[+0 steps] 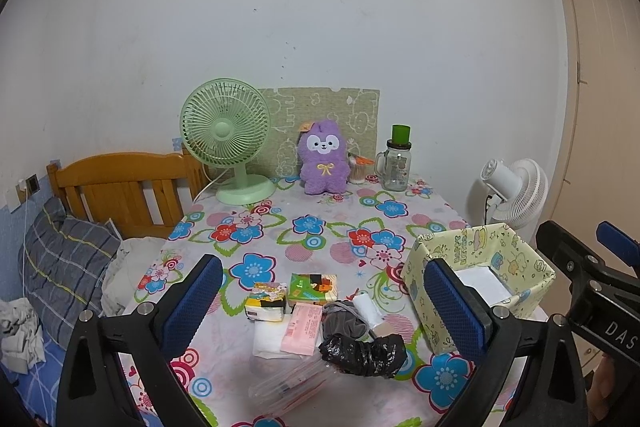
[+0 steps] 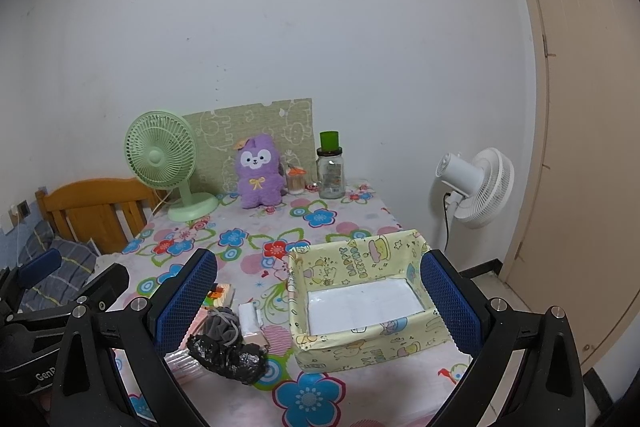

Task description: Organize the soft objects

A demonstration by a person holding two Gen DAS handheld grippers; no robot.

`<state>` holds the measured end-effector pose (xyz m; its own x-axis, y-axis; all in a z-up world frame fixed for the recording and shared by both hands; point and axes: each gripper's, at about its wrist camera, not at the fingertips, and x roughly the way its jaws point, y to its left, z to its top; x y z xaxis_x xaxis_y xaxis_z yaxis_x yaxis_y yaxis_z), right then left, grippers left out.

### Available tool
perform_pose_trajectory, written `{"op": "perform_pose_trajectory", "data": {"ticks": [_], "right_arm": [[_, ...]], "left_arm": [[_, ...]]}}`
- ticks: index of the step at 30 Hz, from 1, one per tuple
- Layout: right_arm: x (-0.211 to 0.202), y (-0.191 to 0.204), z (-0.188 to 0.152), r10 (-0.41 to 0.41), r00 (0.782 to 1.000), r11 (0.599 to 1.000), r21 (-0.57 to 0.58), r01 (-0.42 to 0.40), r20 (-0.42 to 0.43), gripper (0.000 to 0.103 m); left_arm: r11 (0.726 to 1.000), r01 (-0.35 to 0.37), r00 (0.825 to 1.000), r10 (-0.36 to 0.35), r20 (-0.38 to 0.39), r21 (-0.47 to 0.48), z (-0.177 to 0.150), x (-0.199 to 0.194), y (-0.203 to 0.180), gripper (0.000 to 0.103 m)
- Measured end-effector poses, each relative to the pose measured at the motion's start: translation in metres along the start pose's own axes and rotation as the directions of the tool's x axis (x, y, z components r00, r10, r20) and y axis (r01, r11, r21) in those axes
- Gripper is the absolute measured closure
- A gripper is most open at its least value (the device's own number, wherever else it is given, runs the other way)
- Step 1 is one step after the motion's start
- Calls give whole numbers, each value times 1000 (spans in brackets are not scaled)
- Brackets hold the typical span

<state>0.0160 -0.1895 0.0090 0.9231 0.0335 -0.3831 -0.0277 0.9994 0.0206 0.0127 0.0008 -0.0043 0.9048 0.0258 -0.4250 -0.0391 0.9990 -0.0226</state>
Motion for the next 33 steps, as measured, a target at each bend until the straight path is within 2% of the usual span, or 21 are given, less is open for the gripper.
{"op": "perform_pose_trajectory", "data": {"ticks": [20, 22, 33], "right_arm": [[21, 14, -6, 13, 999, 1000, -9, -14, -44, 1], [26, 17, -10, 19, 998, 1000, -9, -20, -59, 4], [52, 37, -38, 70, 989, 997, -9, -72, -127, 6]], "left_arm": [[1000, 14, 999, -13, -31, 28, -10, 20, -4, 4], [999, 20, 999, -19, -44, 28, -13, 24, -3, 4], [999, 23, 993, -20, -116, 23, -40, 52, 6, 5]]}}
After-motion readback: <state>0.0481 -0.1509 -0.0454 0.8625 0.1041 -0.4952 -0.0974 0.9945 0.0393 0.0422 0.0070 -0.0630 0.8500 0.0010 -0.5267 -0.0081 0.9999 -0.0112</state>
